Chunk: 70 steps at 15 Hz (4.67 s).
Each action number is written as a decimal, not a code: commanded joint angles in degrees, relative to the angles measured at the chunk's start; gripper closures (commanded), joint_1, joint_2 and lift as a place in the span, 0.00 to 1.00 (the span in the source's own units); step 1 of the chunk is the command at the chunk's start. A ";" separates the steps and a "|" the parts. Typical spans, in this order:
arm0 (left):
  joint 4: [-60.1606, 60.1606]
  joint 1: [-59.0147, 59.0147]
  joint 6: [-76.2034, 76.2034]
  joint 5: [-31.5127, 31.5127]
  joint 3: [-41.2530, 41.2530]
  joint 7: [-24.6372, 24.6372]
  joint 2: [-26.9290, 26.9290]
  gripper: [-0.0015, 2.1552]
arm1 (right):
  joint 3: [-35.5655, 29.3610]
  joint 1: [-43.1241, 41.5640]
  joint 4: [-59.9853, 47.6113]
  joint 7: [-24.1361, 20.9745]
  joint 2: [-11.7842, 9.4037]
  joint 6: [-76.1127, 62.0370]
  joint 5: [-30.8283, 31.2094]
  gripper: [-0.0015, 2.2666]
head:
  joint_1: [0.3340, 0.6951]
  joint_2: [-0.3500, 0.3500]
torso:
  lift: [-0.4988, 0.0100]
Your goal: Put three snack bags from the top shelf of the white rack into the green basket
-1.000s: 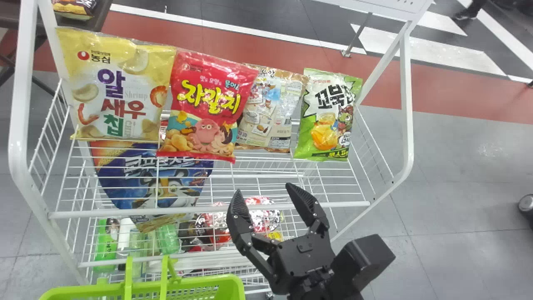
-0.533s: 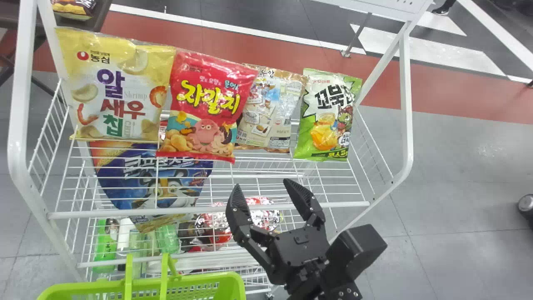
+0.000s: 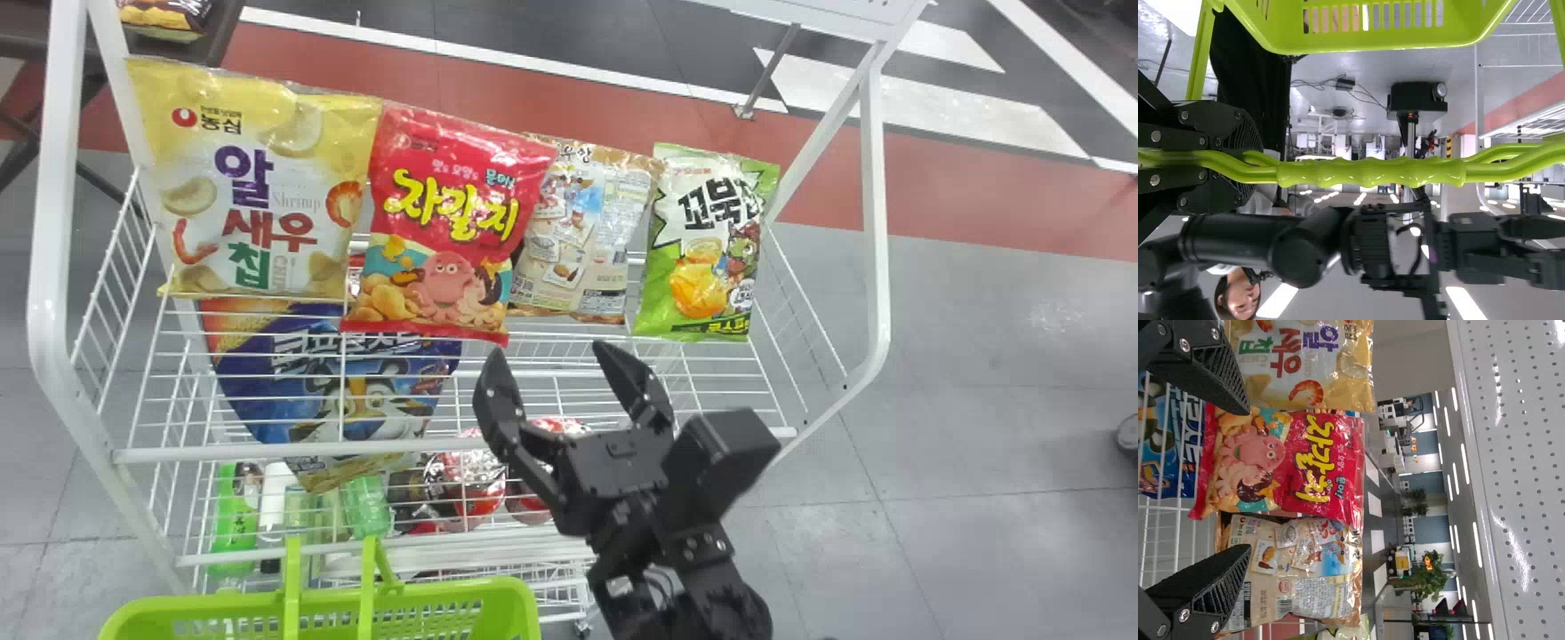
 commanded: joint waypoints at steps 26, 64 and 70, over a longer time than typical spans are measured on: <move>0.26 0.09 0.07 -0.12 -0.52 0.00 0.40 1.00 | 3.32 -22.62 15.09 -0.85 3.77 19.63 4.31 0.90 | 1.00 0.27 | 0.98; -2.03 -0.44 -2.99 1.37 1.06 3.34 -2.32 1.00 | 4.90 23.00 -9.69 18.13 -13.63 30.70 -8.78 0.87 | 1.00 0.12 | 0.98; -2.11 0.18 -3.16 1.20 0.45 3.34 -2.32 1.00 | 6.13 21.68 -8.20 11.36 -13.98 25.61 -4.48 0.00 | 1.00 0.13 | 0.98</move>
